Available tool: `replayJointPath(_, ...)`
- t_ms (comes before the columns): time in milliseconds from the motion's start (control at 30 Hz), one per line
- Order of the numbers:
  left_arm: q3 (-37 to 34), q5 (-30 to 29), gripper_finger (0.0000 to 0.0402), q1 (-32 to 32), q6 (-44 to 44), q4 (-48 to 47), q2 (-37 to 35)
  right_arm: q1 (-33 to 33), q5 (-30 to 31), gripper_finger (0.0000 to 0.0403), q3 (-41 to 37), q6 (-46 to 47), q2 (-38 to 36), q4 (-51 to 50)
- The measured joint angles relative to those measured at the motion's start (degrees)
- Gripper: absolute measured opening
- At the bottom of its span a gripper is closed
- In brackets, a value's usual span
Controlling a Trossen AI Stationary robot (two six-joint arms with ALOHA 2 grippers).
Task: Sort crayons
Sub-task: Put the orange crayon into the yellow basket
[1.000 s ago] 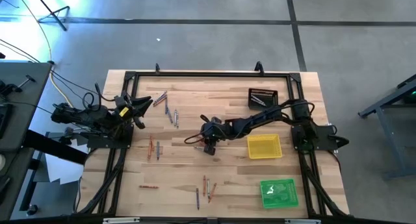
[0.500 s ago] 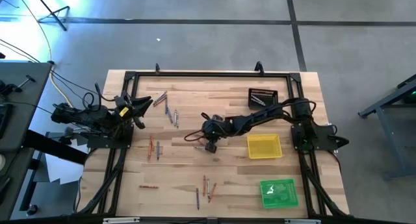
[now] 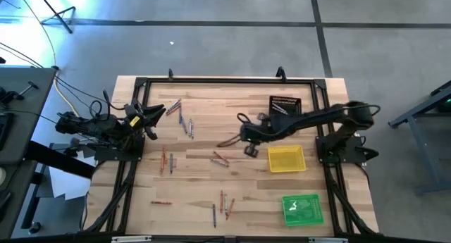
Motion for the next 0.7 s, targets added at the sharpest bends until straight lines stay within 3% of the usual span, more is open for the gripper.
replayJointPath(267, 0.0, 0.0, 0.0074, 0.0, 0.0, 0.1, 0.2, 10.0, -0.6, 0.0001, 0.0, 18.5, -6.6, -19.1)
replayJointPath(467, 0.0, -0.2, 0.0074, 0.0, 3.4, 2.9, 0.2, 15.3, -3.8, 0.0001, 0.0, 23.4, -6.9, -23.9)
replayJointPath(700, 0.0, -0.2, 0.0074, 0.0, 10.4, 8.3, 0.2, 16.6, -6.7, 0.0001, -1.7, 27.8, -7.0, -26.6)
